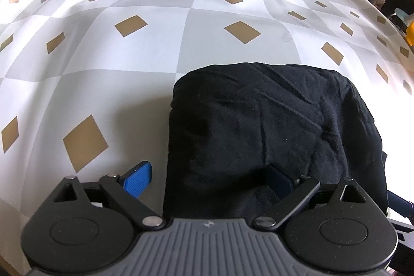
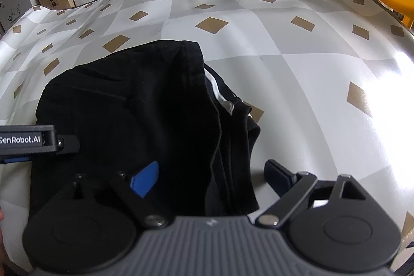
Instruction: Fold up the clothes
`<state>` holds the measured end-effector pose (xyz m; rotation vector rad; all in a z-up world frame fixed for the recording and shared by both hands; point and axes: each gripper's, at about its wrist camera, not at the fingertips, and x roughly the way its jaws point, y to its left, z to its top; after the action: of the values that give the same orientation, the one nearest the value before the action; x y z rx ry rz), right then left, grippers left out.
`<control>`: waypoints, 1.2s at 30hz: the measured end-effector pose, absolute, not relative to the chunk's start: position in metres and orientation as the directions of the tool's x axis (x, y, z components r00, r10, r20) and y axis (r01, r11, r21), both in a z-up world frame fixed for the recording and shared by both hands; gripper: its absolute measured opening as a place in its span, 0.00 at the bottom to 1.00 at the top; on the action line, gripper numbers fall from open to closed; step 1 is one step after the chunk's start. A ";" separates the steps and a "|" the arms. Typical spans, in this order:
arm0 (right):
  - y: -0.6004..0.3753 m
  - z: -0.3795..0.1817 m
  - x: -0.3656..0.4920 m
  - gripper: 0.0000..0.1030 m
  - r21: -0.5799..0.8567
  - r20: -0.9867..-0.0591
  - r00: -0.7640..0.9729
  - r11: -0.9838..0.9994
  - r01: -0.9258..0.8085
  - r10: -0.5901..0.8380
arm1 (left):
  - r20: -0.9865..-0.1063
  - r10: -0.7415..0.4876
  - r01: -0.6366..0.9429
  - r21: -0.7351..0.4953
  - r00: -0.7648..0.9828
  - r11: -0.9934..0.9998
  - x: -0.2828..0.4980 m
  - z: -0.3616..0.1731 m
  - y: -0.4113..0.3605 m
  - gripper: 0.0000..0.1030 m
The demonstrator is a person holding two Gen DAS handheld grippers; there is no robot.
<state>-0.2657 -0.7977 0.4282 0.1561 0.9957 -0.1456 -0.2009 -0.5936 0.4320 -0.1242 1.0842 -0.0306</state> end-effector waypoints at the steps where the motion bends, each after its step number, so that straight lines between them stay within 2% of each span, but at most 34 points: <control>1: -0.798 0.428 -0.266 0.88 0.064 -0.843 0.536 0.979 0.194 -0.052 | -0.879 -0.085 -0.033 -0.114 0.469 0.993 -0.201 0.432 -0.594 0.92; 22: -0.795 0.425 -0.262 0.96 0.058 -0.839 0.540 0.978 0.201 -0.061 | -0.881 -0.091 -0.024 -0.116 0.465 0.993 -0.192 0.429 -0.599 0.92; 36: -0.793 0.423 -0.260 0.96 0.050 -0.835 0.547 0.980 0.192 -0.064 | -0.876 -0.102 -0.012 -0.122 0.471 0.992 -0.184 0.426 -0.606 0.96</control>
<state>-0.2602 -0.7934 0.4234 0.1416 0.9818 -0.1523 -0.1843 -0.6059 0.4259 -0.1166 1.0800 -0.0555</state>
